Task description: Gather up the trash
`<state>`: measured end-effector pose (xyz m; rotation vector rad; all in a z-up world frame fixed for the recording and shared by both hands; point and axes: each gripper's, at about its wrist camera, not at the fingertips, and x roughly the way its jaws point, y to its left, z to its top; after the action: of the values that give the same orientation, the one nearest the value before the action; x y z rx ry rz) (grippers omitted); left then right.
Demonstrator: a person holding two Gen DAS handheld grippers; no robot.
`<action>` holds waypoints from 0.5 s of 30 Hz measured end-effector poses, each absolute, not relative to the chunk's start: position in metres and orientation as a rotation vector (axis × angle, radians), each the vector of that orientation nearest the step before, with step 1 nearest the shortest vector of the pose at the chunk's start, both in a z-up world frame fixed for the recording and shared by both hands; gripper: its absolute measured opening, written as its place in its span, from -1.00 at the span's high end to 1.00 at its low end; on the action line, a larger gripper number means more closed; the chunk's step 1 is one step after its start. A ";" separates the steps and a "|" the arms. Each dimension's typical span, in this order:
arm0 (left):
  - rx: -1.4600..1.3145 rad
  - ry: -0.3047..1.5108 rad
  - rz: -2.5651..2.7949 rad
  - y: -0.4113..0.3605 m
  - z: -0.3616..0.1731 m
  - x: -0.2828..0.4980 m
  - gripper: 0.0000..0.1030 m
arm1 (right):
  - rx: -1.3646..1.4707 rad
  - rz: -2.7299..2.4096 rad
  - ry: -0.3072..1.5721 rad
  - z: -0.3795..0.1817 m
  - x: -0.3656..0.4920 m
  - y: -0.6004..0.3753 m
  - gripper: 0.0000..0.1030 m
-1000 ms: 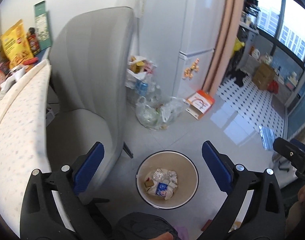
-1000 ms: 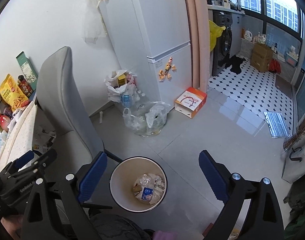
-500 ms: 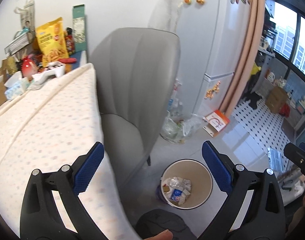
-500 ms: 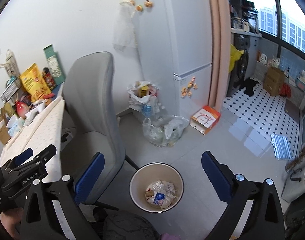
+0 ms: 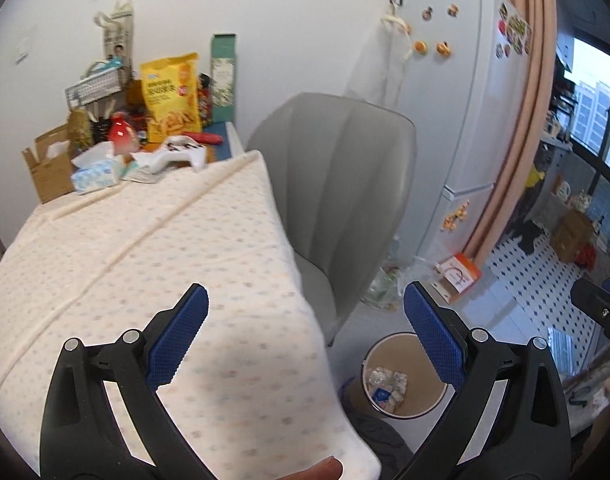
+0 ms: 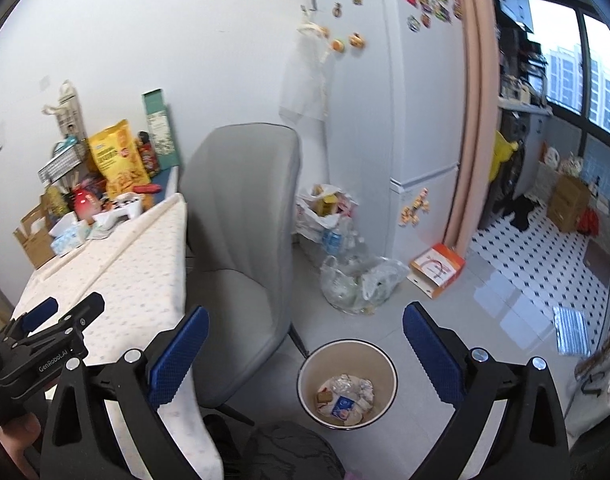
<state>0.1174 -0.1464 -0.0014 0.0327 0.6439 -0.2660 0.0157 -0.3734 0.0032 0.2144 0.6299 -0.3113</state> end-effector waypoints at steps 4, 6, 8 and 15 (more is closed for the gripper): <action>0.016 0.618 -0.237 -0.122 0.011 0.106 -0.89 | 0.191 -0.265 0.612 0.017 0.011 -0.347 -0.85; 0.007 0.606 -0.222 -0.110 0.015 0.100 -0.89 | 0.182 -0.244 0.605 0.022 0.009 -0.336 -0.85; 0.002 0.597 -0.208 -0.100 0.019 0.093 -0.89 | 0.170 -0.228 0.591 0.029 0.004 -0.325 -0.85; -0.024 0.556 -0.156 -0.064 0.032 0.069 -0.89 | 0.129 -0.171 0.564 0.041 -0.008 -0.289 -0.85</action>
<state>0.0688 -0.0638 0.0321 -0.0238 0.5564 -0.1562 -0.0080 -0.2891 0.0415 0.1294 0.5644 -0.1706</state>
